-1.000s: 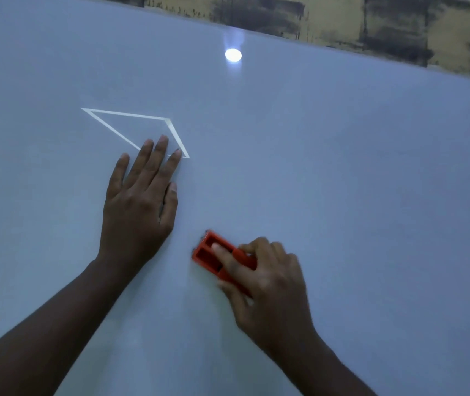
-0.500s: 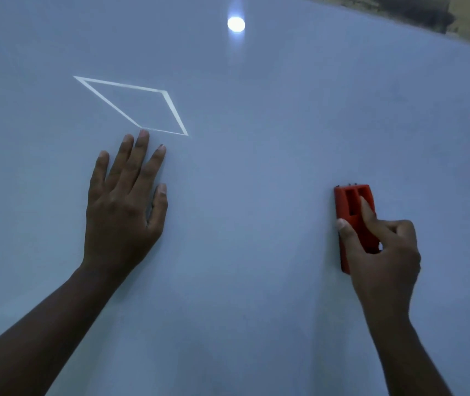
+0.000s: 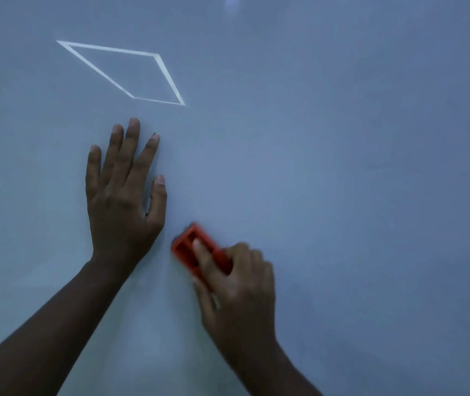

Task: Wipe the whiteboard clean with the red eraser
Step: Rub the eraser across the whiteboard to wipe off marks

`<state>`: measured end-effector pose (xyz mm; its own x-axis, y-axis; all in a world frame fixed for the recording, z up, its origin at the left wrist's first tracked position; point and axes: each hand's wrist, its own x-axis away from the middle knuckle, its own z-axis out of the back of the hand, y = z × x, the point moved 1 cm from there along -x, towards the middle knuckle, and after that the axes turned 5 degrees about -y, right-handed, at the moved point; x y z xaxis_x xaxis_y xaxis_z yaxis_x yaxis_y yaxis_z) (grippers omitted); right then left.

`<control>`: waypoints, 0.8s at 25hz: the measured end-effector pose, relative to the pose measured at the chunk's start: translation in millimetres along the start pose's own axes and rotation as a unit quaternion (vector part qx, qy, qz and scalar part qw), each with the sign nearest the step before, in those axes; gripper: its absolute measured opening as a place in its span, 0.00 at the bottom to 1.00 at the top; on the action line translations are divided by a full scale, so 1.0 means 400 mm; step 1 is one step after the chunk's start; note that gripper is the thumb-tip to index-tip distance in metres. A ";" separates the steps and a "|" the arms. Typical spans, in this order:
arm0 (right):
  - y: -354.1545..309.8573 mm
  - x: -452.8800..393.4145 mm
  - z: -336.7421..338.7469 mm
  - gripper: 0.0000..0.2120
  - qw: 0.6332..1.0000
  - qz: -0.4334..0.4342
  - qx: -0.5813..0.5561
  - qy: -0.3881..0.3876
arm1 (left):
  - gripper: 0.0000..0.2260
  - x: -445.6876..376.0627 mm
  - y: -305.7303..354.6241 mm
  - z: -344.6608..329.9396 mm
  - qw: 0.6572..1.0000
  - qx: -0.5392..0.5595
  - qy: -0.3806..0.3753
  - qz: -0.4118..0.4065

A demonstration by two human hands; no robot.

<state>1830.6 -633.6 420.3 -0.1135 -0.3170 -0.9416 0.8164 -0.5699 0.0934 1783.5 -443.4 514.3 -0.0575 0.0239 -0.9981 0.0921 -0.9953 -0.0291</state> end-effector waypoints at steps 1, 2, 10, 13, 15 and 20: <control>-0.014 0.027 -0.009 0.23 1.000 0.017 0.007 -0.018 | 0.26 0.010 -0.001 0.001 1.000 -0.008 -0.007 -0.002; -0.013 0.044 -0.012 0.23 0.999 0.018 0.008 -0.032 | 0.26 0.022 -0.001 0.001 1.000 -0.016 -0.013 -0.003; 0.196 0.074 0.077 0.27 0.974 -0.209 -0.049 0.077 | 0.26 0.182 -0.008 -0.005 0.999 -0.048 -0.022 -0.008; 0.269 0.155 0.093 0.29 0.940 -0.312 -0.078 0.117 | 0.26 0.233 0.002 -0.004 0.998 -0.053 -0.031 0.004; 0.278 0.212 0.085 0.29 0.926 -0.350 -0.067 0.127 | 0.27 0.263 0.007 -0.005 0.998 -0.054 -0.038 0.011; 0.208 0.300 0.016 0.27 0.893 -0.402 -0.119 0.164 | 0.26 0.325 0.025 -0.014 0.997 -0.056 -0.038 0.032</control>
<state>1881.3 -723.8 317.0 -0.5776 0.3823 -0.7213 0.6475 -0.3235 -0.6900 1782.5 -449.8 384.0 -0.1224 -0.0500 -0.9912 0.2073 -0.9780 0.0238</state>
